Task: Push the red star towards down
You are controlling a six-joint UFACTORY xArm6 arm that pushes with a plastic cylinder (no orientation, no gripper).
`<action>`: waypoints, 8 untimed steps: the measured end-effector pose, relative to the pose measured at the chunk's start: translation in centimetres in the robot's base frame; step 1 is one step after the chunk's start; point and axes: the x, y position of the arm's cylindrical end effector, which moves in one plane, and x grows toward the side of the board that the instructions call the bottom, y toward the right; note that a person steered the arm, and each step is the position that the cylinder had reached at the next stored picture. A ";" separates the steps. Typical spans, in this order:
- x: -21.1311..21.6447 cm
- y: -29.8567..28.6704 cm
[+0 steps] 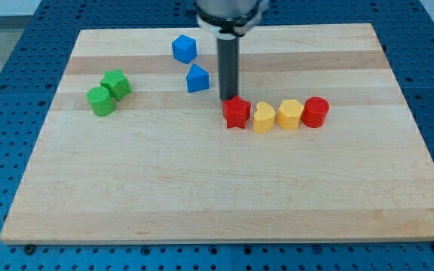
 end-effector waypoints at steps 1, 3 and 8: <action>2.3 0.0; 3.7 -4.1; 8.8 -1.5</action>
